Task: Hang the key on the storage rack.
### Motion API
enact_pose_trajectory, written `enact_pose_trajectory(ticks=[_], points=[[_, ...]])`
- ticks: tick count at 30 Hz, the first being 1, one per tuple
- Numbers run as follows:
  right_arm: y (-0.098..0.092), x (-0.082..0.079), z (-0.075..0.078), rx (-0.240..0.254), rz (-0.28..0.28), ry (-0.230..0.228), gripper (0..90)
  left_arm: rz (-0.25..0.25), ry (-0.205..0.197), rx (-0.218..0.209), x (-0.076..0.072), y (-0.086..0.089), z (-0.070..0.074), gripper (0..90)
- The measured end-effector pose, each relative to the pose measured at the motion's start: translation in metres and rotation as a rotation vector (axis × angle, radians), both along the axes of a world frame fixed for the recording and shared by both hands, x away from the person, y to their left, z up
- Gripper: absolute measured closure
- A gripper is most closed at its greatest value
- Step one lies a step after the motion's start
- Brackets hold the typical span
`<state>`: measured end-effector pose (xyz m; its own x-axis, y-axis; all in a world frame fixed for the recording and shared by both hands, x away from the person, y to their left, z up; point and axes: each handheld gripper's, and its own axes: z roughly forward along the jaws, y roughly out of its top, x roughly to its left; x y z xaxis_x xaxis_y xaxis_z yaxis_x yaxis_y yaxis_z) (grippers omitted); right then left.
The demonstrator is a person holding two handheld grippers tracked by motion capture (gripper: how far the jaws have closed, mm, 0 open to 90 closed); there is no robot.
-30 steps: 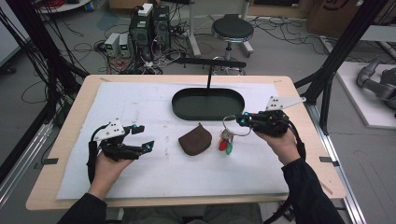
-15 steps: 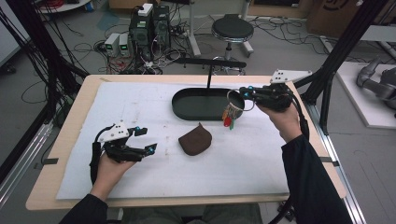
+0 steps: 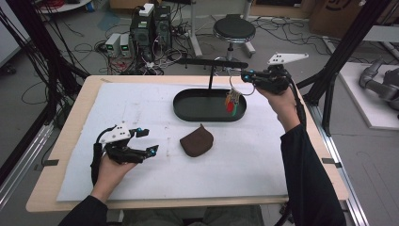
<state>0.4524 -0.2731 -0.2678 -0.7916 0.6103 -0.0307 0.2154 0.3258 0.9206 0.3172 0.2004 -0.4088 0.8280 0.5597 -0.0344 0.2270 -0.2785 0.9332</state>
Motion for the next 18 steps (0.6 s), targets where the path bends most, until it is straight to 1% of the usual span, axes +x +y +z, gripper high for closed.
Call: enact_pose_trajectory(ticks=[3,6,7,8,9,12,14,16,18], points=[[-0.002,0.010,-0.003,-0.008,-0.030,0.008,88.0,-0.001,0.002,-0.002,0.000,0.000,0.000,26.0],[-0.006,0.020,-0.007,0.002,-0.059,0.023,88.0,-0.002,0.001,-0.002,0.001,0.000,0.000,26.0],[-0.007,0.024,-0.009,0.000,-0.063,0.022,88.0,-0.002,0.001,-0.002,0.001,0.000,0.000,26.0],[-0.007,0.024,-0.009,0.000,-0.063,0.022,88.0,0.000,0.002,-0.005,0.001,0.000,-0.001,26.0],[-0.009,0.030,-0.010,0.000,-0.077,0.032,88.0,-0.001,0.004,-0.004,0.001,0.001,-0.001,26.0],[-0.009,0.035,-0.011,0.000,-0.090,0.036,88.0,-0.003,0.003,-0.004,0.001,0.001,-0.001,26.0],[-0.009,0.039,-0.012,0.008,-0.092,0.039,88.0,0.001,0.006,-0.003,0.001,0.001,-0.002,26.0],[-0.007,0.042,-0.013,0.001,-0.096,0.044,88.0,0.001,0.007,-0.004,0.001,0.001,-0.002,26.0],[-0.006,0.045,-0.015,0.005,-0.097,0.042,88.0,-0.001,0.006,-0.004,0.001,0.001,-0.002,26.0]])
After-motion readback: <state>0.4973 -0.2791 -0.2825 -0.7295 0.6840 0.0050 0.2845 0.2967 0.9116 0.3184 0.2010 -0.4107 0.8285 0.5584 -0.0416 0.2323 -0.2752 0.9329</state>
